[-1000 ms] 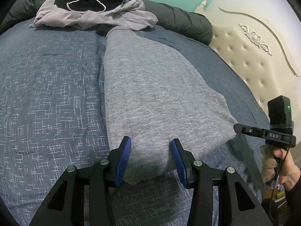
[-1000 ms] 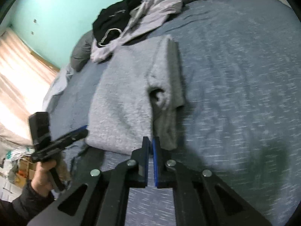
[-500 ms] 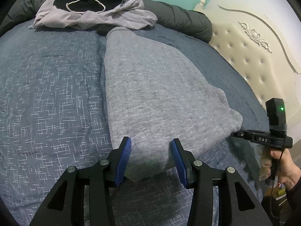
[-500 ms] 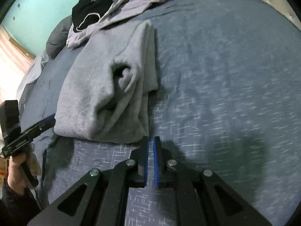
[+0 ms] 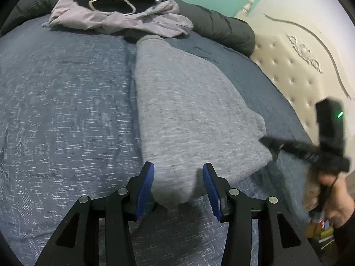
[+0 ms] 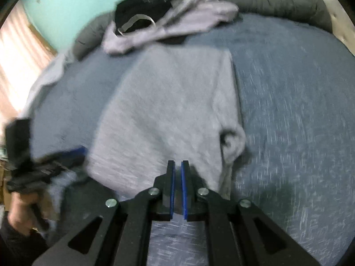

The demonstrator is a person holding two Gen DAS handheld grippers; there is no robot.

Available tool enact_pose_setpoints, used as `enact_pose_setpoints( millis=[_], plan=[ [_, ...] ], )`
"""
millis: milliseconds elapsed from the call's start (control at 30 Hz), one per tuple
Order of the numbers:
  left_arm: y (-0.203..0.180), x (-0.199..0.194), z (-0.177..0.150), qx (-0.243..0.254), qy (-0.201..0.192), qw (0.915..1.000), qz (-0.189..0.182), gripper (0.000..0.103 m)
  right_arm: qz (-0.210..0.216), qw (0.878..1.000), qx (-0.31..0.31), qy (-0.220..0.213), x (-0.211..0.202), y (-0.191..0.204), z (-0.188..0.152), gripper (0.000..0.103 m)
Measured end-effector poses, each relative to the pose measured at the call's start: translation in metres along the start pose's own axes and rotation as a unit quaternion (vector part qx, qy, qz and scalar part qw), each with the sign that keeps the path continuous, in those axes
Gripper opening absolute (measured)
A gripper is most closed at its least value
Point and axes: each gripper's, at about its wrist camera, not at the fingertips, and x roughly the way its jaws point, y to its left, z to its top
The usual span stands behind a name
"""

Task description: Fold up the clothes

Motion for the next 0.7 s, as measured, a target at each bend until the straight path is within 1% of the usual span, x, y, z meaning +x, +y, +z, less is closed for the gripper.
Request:
enact_pose_setpoints(
  millis=[33,133,200,267,333,367,400,433,533,600,700],
  plan=[
    [0.005,0.0,0.0,-0.007,0.002,1.0,-0.002,0.053,-0.006,1.0,0.005,0.002,0.003,-0.005,-0.004,0.005],
    [0.018,0.001,0.001,-0.032,0.01,0.9993,-0.015,0.055,-0.028,0.999,0.016,-0.007,0.004,-0.019,-0.016,0.005],
    [0.024,0.004,0.001,-0.049,0.017,0.9982,-0.03,0.055,-0.027,0.999,0.031,-0.009,0.002,-0.026,-0.021,0.005],
    [0.028,0.008,0.001,-0.06,0.021,0.9973,-0.038,0.057,-0.024,0.998,0.047,-0.027,-0.008,-0.03,-0.022,0.005],
    [0.032,0.012,0.002,-0.071,0.026,0.9959,-0.05,0.06,-0.016,0.996,0.063,-0.058,-0.023,-0.037,-0.02,0.005],
    [0.034,0.014,0.002,-0.077,0.028,0.9951,-0.055,0.061,-0.014,0.995,0.075,-0.065,-0.028,-0.041,-0.018,0.008],
    [0.035,0.017,0.002,-0.083,0.031,0.9943,-0.06,0.061,-0.013,0.994,0.087,-0.071,-0.032,-0.044,-0.015,0.027],
    [0.036,0.018,0.003,-0.086,0.033,0.9937,-0.063,0.063,-0.012,0.992,0.099,-0.077,-0.036,-0.048,-0.012,0.049],
    [0.036,0.023,0.005,-0.095,0.036,0.9924,-0.07,0.068,0.022,0.99,0.127,-0.061,-0.031,-0.053,-0.007,0.058],
    [0.034,0.026,0.005,-0.097,0.036,0.992,-0.072,0.069,0.037,0.989,0.135,-0.047,-0.023,-0.053,-0.005,0.065],
    [0.034,0.031,0.005,-0.098,0.042,0.9915,-0.074,0.073,0.045,0.991,0.126,-0.017,-0.001,-0.048,-0.001,0.065]
  ],
)
